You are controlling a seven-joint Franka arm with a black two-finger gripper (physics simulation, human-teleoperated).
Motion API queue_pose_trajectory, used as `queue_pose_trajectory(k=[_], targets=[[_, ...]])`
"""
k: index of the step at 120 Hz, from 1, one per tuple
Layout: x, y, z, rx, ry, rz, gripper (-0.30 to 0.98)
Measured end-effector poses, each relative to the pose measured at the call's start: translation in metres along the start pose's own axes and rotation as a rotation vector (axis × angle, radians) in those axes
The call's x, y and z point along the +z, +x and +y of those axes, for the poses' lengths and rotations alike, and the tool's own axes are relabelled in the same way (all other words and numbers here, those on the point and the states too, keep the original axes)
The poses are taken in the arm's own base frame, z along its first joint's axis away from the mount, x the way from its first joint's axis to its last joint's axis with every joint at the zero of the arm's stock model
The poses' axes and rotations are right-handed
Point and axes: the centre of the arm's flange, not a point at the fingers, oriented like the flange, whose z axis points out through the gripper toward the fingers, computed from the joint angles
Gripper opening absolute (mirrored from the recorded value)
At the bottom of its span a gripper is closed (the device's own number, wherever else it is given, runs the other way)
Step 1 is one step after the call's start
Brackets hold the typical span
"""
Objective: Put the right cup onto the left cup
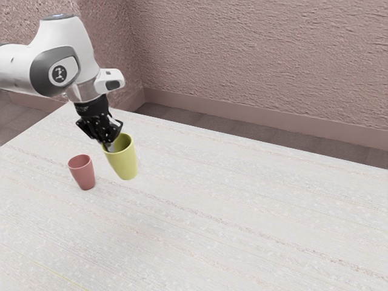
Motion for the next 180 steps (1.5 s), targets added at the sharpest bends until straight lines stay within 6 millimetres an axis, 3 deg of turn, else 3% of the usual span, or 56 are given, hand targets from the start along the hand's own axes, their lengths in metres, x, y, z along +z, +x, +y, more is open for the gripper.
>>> queue_pose_trajectory(k=[40, 95, 124, 180], targets=[[-0.028, 0.004, -0.090, -0.092, 0.022, 0.012, -0.10], [-0.026, 0.040, -0.189, -0.164, 0.063, 0.013, -0.10], [0.001, 0.055, -0.225, -0.178, 0.075, -0.018, -0.10], [0.053, 0.084, -0.252, -0.164, 0.053, -0.015, -0.10]])
